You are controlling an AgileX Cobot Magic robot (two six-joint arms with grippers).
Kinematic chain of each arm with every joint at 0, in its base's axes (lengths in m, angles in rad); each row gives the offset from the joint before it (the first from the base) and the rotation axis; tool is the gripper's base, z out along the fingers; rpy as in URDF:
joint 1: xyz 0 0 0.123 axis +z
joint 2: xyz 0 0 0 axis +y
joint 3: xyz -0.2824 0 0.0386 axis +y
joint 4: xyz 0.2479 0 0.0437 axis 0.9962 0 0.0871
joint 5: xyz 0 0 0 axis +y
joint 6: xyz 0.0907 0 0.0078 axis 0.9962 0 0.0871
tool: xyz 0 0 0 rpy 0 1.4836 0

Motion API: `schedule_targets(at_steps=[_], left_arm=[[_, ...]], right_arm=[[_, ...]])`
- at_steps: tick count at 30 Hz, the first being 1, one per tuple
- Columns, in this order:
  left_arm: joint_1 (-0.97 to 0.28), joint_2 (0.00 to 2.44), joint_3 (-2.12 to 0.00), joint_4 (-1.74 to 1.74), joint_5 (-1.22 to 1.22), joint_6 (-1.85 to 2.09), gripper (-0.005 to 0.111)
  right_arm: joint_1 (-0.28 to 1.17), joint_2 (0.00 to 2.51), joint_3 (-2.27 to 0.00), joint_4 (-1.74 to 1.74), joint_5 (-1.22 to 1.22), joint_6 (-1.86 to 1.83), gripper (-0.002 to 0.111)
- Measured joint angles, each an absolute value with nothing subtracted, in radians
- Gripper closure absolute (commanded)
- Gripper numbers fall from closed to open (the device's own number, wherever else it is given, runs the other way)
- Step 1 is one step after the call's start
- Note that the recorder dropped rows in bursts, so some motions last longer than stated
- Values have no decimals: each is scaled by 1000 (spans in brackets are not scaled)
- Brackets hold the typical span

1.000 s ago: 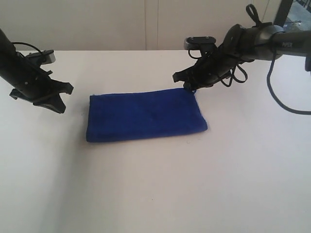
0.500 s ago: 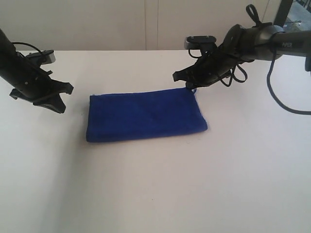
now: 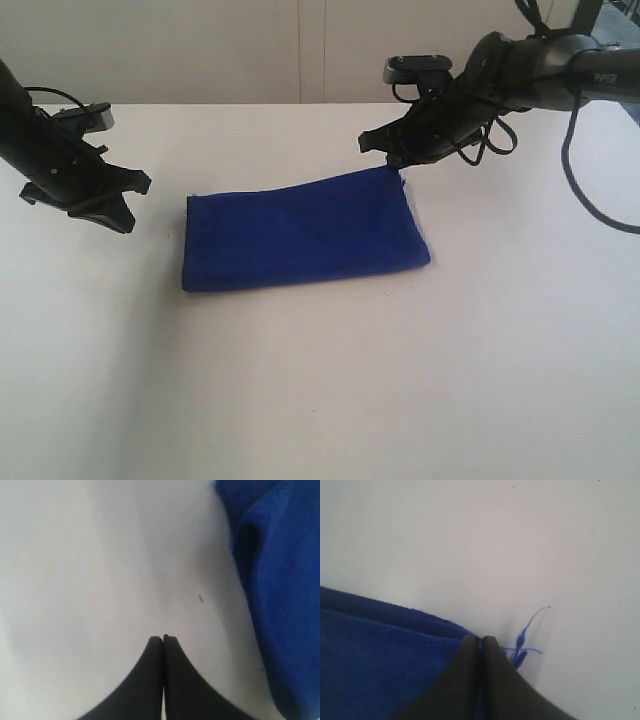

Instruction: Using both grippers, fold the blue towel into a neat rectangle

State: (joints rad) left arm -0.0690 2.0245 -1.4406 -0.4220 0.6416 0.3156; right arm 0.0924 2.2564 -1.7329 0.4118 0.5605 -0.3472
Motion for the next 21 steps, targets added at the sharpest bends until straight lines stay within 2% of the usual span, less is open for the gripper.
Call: schedule_targets(at_steps=[21], left_arm=[[-69,2024,-1441,-422,642,316,107]], right_arm=[[92,2342,-1735,376,514,-290,108]])
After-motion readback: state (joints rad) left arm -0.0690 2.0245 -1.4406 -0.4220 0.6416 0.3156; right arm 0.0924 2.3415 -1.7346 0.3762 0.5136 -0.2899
